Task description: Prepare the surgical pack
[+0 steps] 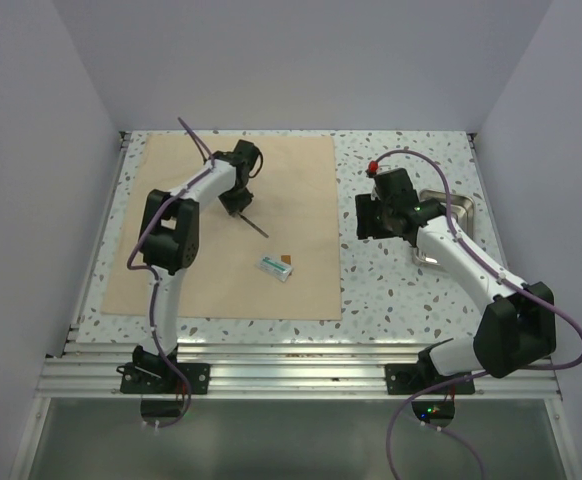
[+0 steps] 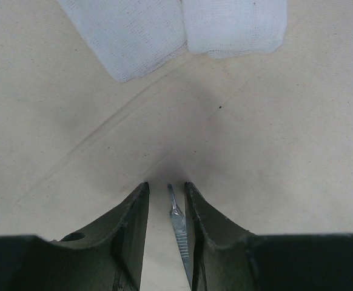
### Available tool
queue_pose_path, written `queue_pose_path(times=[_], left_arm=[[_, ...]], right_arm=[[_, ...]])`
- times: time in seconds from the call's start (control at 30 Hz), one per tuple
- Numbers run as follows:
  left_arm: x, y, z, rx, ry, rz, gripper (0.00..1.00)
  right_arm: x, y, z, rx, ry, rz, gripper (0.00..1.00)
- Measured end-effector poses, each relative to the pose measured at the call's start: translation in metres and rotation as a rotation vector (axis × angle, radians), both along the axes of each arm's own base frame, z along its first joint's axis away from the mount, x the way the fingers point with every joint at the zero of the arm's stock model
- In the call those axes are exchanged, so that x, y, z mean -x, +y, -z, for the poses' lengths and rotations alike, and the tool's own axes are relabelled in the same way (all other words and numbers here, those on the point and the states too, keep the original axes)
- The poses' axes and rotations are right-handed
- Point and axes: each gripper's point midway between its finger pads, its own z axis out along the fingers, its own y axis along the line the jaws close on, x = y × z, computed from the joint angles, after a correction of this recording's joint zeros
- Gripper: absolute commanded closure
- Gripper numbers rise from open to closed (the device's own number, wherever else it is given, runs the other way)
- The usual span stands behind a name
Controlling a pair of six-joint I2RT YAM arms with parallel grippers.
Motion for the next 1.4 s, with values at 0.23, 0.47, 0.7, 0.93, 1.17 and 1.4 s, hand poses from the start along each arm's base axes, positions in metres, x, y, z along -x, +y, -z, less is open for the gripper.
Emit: queue_pose_path(times=[0.23,0.47,0.7,0.93,1.17,1.4], left_arm=[[-0.001,-0.001,0.000,0.003,0.000,0.003,0.70],[-0.005,0.001,0.001,-0.021,0.009,0.020,0.76],[-0.010,-0.001,0.001,-0.049,0.008,0.052,0.84],[-0.011,-0.004,0.001,-0.063,0.003,0.081,0.96],[-0.011,-0.003,0.001,-0.067,-0.010,0.095,1.00],[-0.006,-0.004,0.000,-0.044,-0.056,0.146,1.00]], right_arm=[[0.000,0.001,0.000,0.000,0.000,-0.004,0.42],[0.001,0.003,0.000,0.000,0.000,-0.009,0.42],[0.002,0.006,0.000,0.000,0.000,-0.018,0.42],[0.003,0.008,0.000,0.000,0.000,-0.026,0.42],[0.005,0.013,0.001,0.000,0.003,-0.039,0.42],[0.005,0.041,0.008,-0.070,0.022,-0.112,0.42]])
